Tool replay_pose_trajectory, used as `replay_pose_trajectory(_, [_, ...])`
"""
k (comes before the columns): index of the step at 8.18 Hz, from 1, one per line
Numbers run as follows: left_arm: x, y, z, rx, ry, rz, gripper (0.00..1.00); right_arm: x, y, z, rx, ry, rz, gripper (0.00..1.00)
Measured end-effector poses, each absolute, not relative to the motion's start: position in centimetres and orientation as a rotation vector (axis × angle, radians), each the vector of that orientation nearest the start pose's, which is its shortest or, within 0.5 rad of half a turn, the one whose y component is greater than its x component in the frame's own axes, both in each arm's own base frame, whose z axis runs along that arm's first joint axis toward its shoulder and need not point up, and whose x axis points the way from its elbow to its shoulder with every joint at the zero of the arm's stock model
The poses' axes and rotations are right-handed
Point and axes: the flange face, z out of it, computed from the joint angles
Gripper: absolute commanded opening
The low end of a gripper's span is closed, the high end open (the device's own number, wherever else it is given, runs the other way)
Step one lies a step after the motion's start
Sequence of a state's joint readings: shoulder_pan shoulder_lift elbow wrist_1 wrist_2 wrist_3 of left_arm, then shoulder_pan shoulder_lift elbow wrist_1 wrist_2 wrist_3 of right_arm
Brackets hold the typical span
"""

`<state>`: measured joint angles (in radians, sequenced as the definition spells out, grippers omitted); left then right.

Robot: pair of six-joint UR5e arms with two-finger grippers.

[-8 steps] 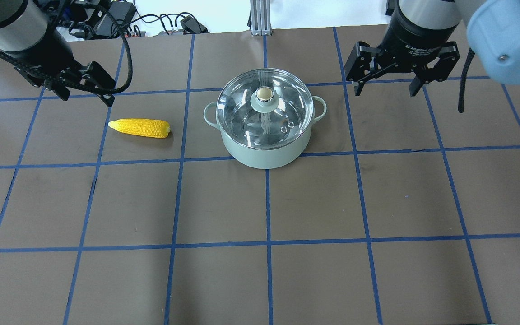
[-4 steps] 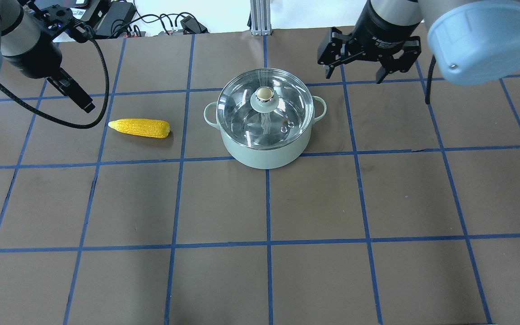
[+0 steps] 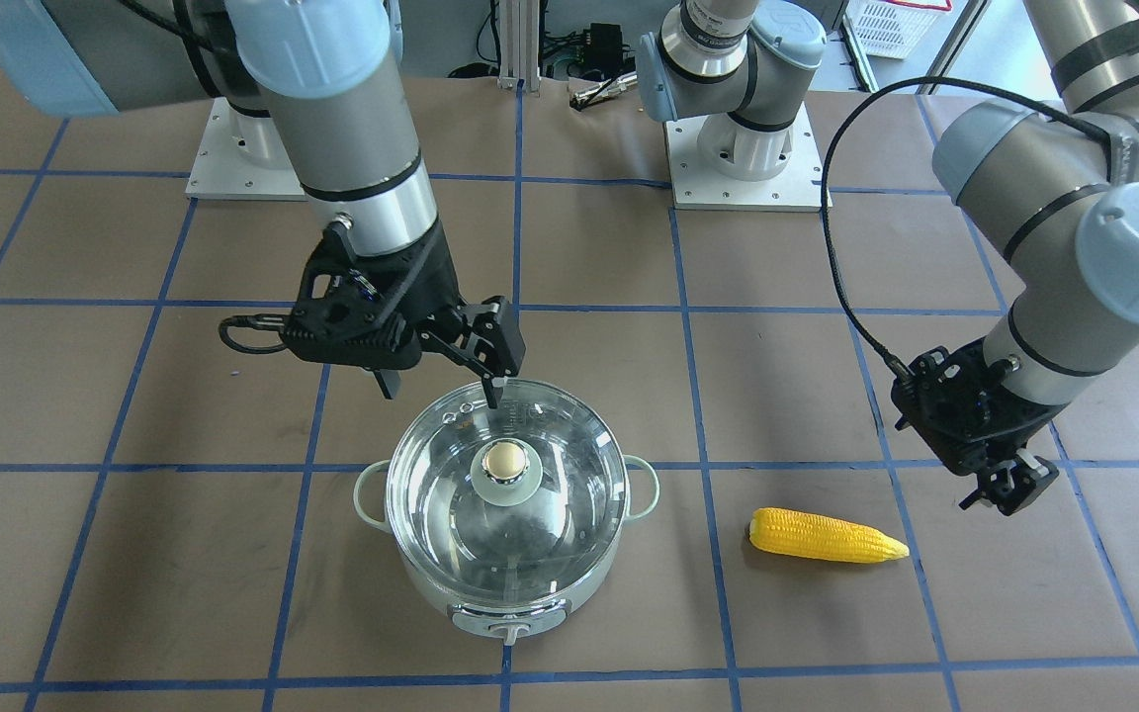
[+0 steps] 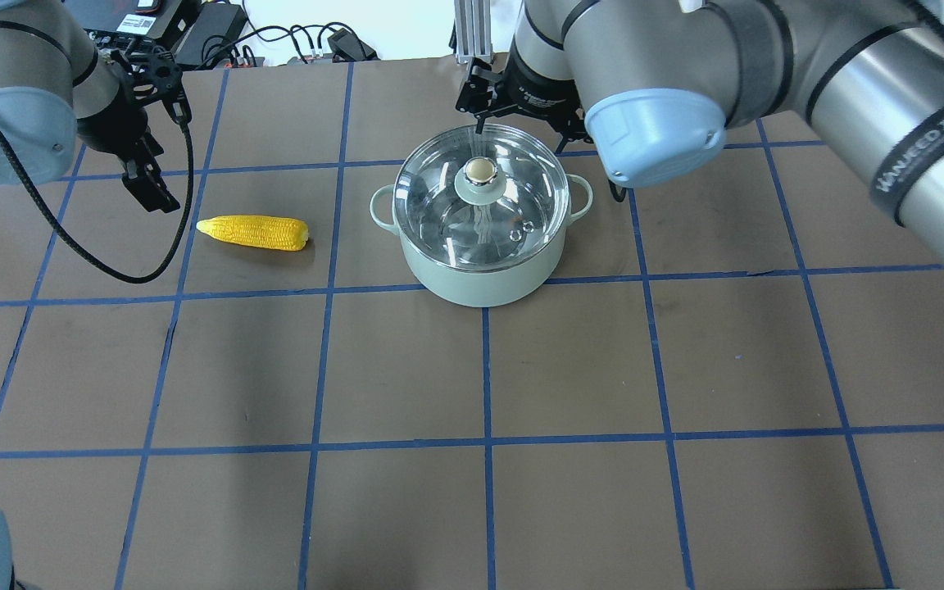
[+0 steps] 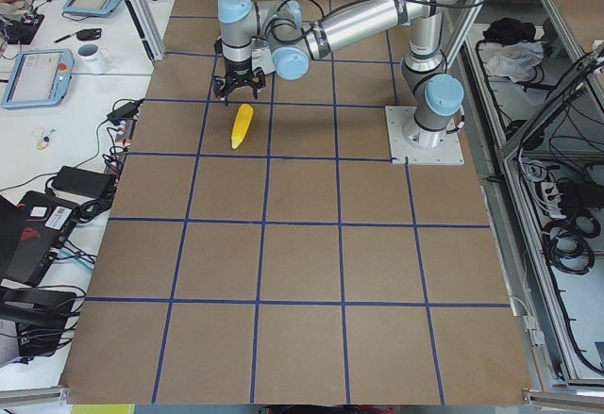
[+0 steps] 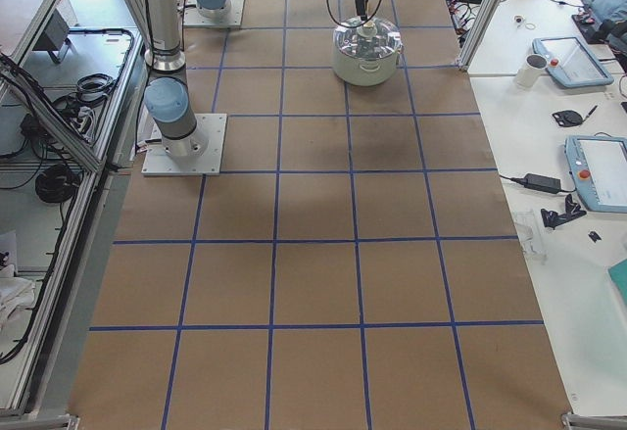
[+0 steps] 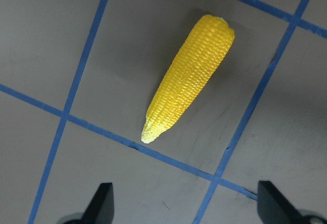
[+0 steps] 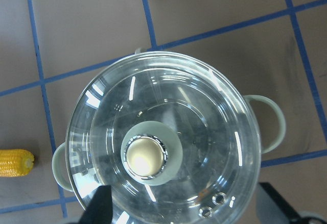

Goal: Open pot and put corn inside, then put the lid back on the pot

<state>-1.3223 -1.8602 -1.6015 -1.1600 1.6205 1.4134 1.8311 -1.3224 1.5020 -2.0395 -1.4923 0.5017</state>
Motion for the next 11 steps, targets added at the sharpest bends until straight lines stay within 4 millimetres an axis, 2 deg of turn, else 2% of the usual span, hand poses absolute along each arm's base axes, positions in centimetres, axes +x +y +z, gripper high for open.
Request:
replay_pose_trajectory(2, [2.7,-62.8,31.8,1.834,2.471,0.009,1.0,32.5,-58.0,38.3,0.408,2.942,-0.377,1.0])
replay_pose_trajectory(3, [2.8,-63.3,29.6,1.909,2.448,0.041,1.0,33.5,-58.4,36.6,0.423,2.957,-0.383,1.0])
replay_pose_trajectory(4, [2.8,-63.7,27.7,1.958,2.439,0.069,1.0,34.2,-58.6,35.7,0.423,2.968,-0.385,1.0])
replay_pose_trajectory(8, [2.7,-64.2,24.7,2.036,2.445,0.082,1.0,36.4,-58.9,34.8,0.278,3.078,-0.365,1.0])
replay_pose_trajectory(10, [2.7,-64.6,23.8,2.06,2.438,0.061,1.0,36.9,-58.9,34.3,0.221,3.117,-0.352,0.97])
replay_pose_trajectory(11, [2.7,-64.9,23.4,2.07,2.425,0.044,1.0,36.9,-58.8,34.0,0.181,3.13,-0.339,1.0])
